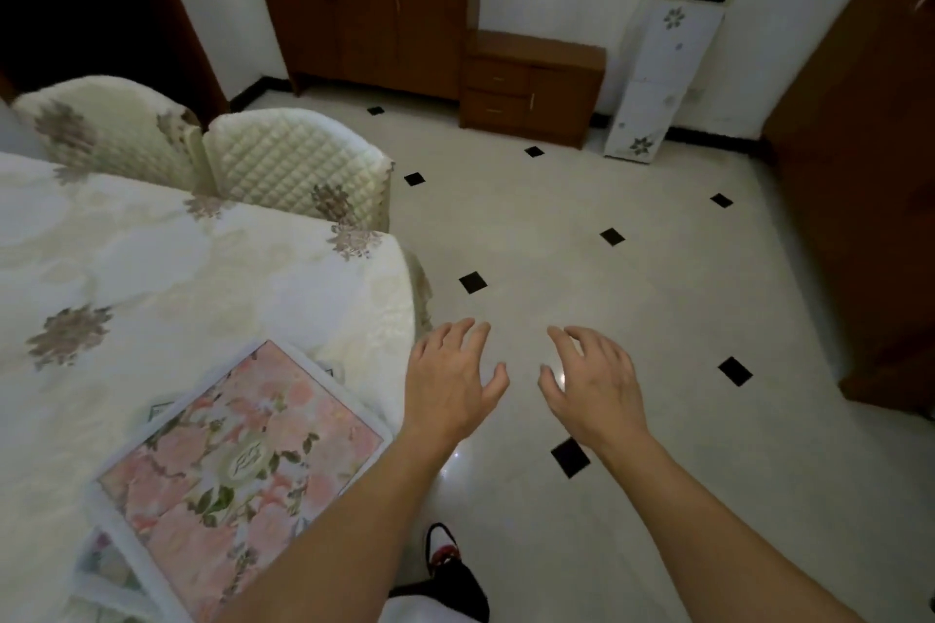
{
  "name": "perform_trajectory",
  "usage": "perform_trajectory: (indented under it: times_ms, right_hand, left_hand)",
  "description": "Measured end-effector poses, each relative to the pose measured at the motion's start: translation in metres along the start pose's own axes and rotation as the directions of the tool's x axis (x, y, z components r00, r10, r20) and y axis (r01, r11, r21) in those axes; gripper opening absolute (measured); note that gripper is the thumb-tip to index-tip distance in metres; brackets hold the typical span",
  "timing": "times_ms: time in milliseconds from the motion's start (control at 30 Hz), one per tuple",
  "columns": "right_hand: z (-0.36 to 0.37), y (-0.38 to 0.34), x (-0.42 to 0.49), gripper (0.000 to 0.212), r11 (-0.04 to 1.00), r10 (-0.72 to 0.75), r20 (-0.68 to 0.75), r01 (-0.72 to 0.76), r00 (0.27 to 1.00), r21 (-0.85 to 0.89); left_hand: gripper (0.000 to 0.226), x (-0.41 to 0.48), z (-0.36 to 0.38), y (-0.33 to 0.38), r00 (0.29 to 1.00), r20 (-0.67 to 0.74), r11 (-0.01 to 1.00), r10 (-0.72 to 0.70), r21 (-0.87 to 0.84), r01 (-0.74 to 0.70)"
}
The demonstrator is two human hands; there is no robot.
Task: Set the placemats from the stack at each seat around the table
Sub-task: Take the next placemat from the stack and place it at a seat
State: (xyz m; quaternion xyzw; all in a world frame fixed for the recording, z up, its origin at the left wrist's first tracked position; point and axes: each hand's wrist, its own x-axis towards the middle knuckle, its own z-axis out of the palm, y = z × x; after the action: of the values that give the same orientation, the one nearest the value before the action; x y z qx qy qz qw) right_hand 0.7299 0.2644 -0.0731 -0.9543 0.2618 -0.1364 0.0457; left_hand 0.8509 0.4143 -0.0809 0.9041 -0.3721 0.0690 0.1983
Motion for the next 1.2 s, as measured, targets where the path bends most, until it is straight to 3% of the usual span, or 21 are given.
perform_trajectory:
  times_ms: [333,533,667,800,1000,1100,1200]
  right_hand:
    - [0.051,-0.092,0.147,0.048,0.964,-0.266,0.093,0.264,0.96,0.034]
    - [0.084,-0.166,0.19,0.047,0.846,-0.532,0.144,0.521,0.834,0.109]
    - [0.111,-0.218,0.201,0.046,0.701,-0.713,0.152,0.687,0.685,0.191]
    - [0.136,-0.25,0.2,0.046,0.527,-0.85,0.168,0.81,0.5,0.256]
    - [0.161,-0.272,0.19,0.044,0.348,-0.936,0.178,0.874,0.303,0.341]
    - [0.173,-0.273,0.184,0.043,0.281,-0.956,0.18,0.895,0.23,0.347]
    - [0.183,-0.269,0.176,0.045,0.282,-0.952,0.22,0.885,0.211,0.37]
  left_hand:
    - [0.054,0.071,-0.013,-0.127,0.949,-0.09,0.952,-0.302,0.02,0.304]
    - [0.056,0.049,-0.02,-0.187,0.815,-0.149,0.824,-0.56,-0.001,0.566]
    - [0.056,0.013,-0.025,-0.217,0.659,-0.198,0.674,-0.726,-0.009,0.739]
    - [0.061,-0.03,-0.04,-0.22,0.425,-0.203,0.427,-0.882,0.039,0.903]
    - [0.065,-0.092,-0.044,-0.194,0.117,-0.215,0.132,-0.969,-0.055,0.99]
    - [0.057,-0.109,-0.041,-0.182,0.006,-0.223,0.031,-0.975,-0.109,0.994]
    - [0.051,-0.122,-0.036,-0.174,-0.06,-0.236,-0.033,-0.97,-0.116,0.993]
